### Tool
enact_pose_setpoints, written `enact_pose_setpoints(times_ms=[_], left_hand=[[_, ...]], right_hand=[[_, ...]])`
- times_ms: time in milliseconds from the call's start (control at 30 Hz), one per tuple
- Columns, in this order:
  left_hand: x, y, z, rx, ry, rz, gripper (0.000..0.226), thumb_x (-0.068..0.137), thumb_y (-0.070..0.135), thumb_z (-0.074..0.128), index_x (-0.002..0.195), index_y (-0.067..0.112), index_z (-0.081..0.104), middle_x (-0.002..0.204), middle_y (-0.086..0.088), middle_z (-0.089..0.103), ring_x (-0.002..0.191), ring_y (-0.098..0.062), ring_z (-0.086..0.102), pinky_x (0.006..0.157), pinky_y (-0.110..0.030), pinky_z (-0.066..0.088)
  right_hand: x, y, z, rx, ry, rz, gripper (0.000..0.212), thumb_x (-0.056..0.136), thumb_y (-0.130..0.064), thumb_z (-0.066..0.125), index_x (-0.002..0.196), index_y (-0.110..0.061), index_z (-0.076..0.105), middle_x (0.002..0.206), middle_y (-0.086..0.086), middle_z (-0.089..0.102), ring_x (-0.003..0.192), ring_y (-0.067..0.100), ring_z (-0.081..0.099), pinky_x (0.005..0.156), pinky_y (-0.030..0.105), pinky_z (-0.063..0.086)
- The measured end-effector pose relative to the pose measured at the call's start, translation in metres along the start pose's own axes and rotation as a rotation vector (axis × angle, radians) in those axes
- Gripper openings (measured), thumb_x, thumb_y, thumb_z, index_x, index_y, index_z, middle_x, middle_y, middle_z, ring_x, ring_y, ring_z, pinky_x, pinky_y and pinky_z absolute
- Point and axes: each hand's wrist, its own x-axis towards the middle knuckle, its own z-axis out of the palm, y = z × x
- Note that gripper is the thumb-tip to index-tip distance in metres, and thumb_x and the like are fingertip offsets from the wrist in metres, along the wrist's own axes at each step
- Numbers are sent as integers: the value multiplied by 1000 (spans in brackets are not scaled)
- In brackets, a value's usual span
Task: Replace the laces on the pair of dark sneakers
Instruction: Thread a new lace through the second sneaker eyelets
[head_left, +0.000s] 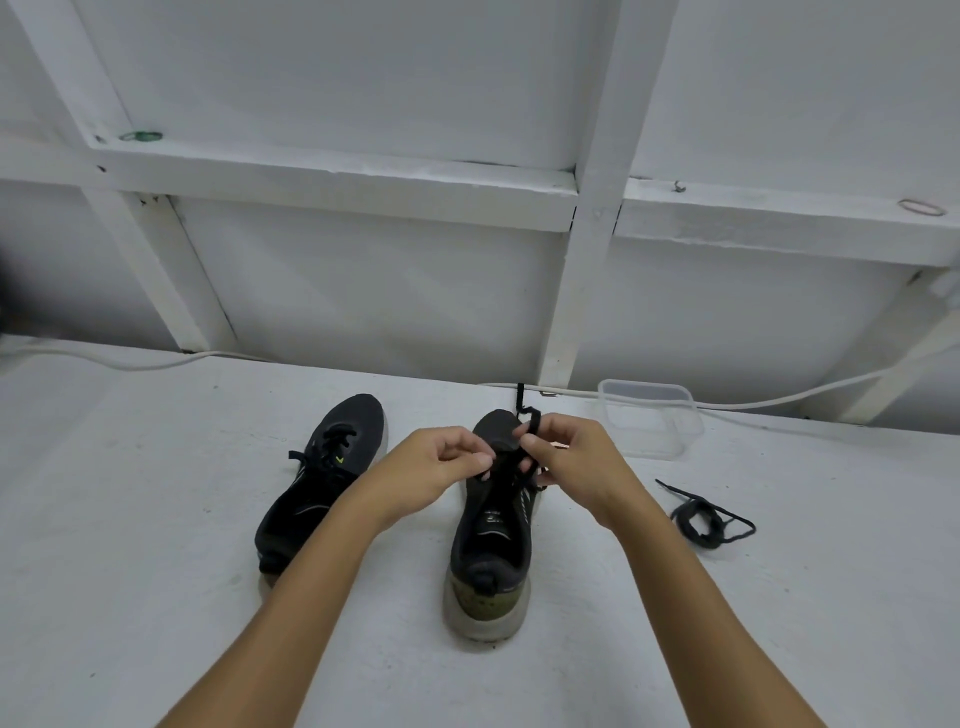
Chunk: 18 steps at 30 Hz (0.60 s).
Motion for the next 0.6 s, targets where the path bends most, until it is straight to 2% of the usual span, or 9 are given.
enact_pose_setpoints(times_ms=[67,100,167,233,333,367,433,500,600], left_hand=[[-1,3,8,11,-7,-10,7,90,23,74,96,21,72,82,-2,74,82,-3,65,82,-15,48],[0,6,14,61,15,-21,11,86,25,78,94,22,70,75,3,72,77,-3,64,81,-20,49],[3,9,23,193,107,-45,21,80,32,82,90,27,65,66,11,69,67,3,60,71,-23,47],[7,11,30,295,204,-18,23,79,39,81,90,31,62,61,11,66,60,4,57,61,-21,41],[11,12,35,482,319,71,14,86,41,72,99,37,69,65,9,61,68,-5,58,60,-22,38],[12,11,36,548,338,90,10,89,41,69,96,34,71,69,8,59,73,-10,57,61,-24,38],[13,8,36,606,331,101,19,90,45,67,87,28,74,79,4,56,78,-15,56,65,-30,42],[12,6,34,535,324,104,24,85,49,73,79,26,73,84,3,56,80,-13,57,69,-32,46],[7,7,24,432,327,123,24,72,44,87,69,29,68,86,9,59,81,-4,57,69,-19,41]], right_hand=[[-1,-1,-1,13,6,-20,16,98,-10,64,93,-20,76,74,5,72,74,16,67,71,35,58],[-2,-2,-1,31,-9,-28,17,98,-10,65,93,-22,76,77,7,73,74,16,66,68,33,55],[-4,-7,2,52,-41,-41,21,97,-13,67,90,-30,77,82,5,75,72,12,64,60,22,50],[-6,-10,4,47,-59,-54,26,97,-14,68,86,-36,77,84,-1,77,70,8,64,57,17,48],[-9,-9,4,71,-71,-57,24,98,-13,66,88,-32,77,84,3,76,72,11,63,63,24,48],[-11,-8,3,84,-73,-56,23,98,-13,66,89,-31,77,79,3,74,72,12,62,65,27,47],[-12,-8,2,102,-75,-49,19,99,-14,65,92,-28,76,75,1,71,73,13,62,70,31,48],[-14,-7,1,118,-82,-44,14,100,-16,64,97,-25,75,85,-1,76,78,13,65,74,34,50],[-16,-6,1,127,-81,-52,15,101,-17,62,98,-25,73,99,7,78,82,14,68,76,35,51]])
